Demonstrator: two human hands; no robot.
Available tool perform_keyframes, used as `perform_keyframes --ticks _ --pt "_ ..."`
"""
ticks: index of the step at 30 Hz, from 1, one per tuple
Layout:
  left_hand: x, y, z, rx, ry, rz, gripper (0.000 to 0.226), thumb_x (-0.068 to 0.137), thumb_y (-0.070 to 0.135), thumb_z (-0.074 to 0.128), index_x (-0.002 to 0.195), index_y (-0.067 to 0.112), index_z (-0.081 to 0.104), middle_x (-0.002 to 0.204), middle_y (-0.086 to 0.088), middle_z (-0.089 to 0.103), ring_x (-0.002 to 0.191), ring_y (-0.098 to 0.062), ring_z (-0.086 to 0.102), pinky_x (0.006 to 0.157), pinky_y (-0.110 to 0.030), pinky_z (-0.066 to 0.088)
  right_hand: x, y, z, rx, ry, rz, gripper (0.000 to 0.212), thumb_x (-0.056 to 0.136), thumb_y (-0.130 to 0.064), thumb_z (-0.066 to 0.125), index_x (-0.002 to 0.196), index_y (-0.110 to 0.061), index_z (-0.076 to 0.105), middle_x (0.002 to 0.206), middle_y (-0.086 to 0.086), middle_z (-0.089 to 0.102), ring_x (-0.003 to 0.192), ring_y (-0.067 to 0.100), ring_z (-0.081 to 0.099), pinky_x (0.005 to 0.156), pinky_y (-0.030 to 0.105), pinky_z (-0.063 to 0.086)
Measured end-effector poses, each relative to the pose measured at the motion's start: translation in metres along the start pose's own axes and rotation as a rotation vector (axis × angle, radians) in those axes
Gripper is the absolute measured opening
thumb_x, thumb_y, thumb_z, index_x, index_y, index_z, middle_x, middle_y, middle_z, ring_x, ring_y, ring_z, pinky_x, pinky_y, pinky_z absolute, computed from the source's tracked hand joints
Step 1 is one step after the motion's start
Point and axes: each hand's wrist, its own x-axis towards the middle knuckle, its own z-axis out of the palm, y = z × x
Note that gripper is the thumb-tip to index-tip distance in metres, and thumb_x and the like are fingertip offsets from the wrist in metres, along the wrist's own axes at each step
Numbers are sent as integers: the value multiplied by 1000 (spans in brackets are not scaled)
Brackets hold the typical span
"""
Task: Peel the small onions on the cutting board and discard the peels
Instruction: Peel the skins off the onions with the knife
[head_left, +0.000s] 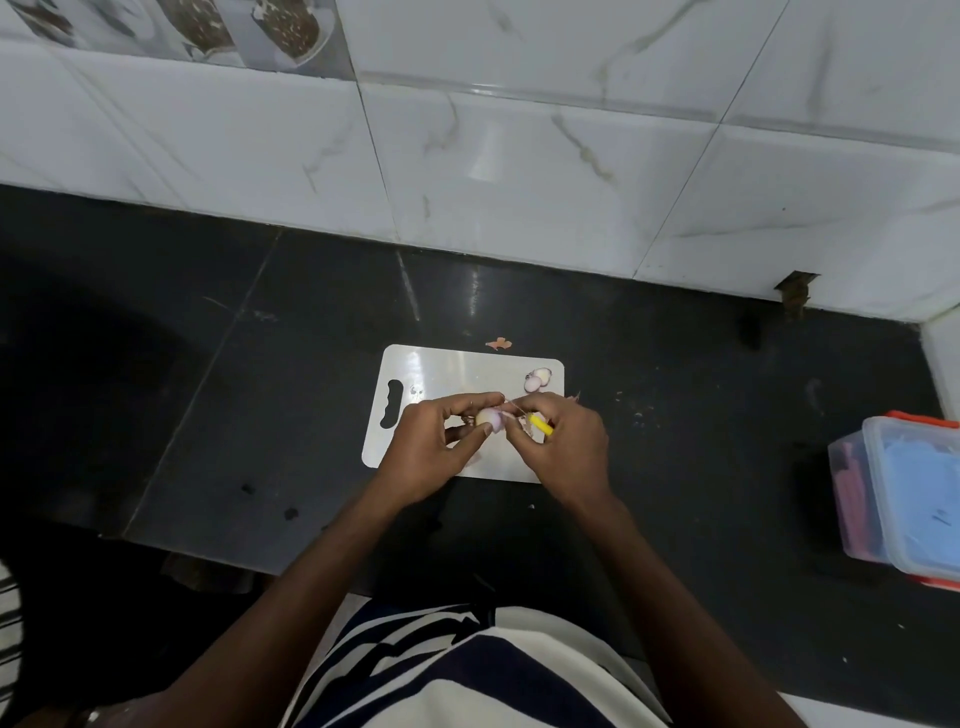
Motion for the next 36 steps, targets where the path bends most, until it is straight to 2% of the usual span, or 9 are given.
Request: perform_keyframes --ticks 4,8,10,14,17,22,25,30,36 --pt "0 3 -9 20 -67 35 31 103 29 77 133 23 75 143 18 70 131 -5 67 100 -27 63 0 -2 -3 -91 -102 -110 21 100 -35 73 119 -31 80 105 -11 81 93 9 72 75 16 50" --pt "3 4 -18 79 -120 110 53 103 33 76 153 32 58 149 15 58 122 -17 70 93 -27 65 -1 -12 -3 -105 -71 -130 28 97 -50 65 110 -31 81 97 -13 80 85 8 71 69 29 58" --pt "4 5 -20 66 -130 137 55 103 32 75 154 29 57 150 14 60 120 -16 73 92 -28 66 -2 -17 -1 -88 -17 -107 38 96 -60 62 106 -29 82 93 -13 80 81 7 70 66 25 55" --pt "4 8 -15 -34 12 14 58 93 37 88 145 29 65 135 17 73 117 -5 75 88 -22 65 -6 -26 7 -113 139 40 26 95 -51 74 106 -29 83 89 -12 81 75 8 71 64 27 57" --pt "-1 2 -6 54 158 -44 48 80 48 96 122 31 79 110 17 81 102 -3 76 86 -12 58 -12 -32 10 -142 198 96 22 91 -43 81 108 -30 83 89 -11 81 76 10 72 64 27 56" --pt "-5 -7 2 -175 146 -136 34 82 49 91 108 28 84 98 12 83 96 -11 78 97 -37 64 -21 -38 8 -65 238 68 20 91 -37 79 106 -25 85 93 -12 82 79 4 72 68 24 56" --pt "-5 -9 1 -164 89 -135 43 83 59 84 114 29 83 105 13 83 105 -10 76 99 -38 64 -27 -39 9 -77 252 56 28 92 -44 70 105 -25 85 94 -14 82 80 2 72 68 27 59" --pt "-1 -15 -12 -140 -93 16 28 97 37 82 123 28 81 116 13 80 115 -10 74 95 -36 67 -24 -33 9 -166 251 147 24 91 -49 78 104 -30 82 89 -14 80 79 6 71 65 30 58" --pt "7 -28 -19 -251 -195 -87 54 96 17 84 146 31 67 129 11 79 126 -9 73 106 -43 61 -19 -34 7 -100 134 137 27 92 -35 79 119 -34 77 103 -16 79 92 5 72 79 33 60"
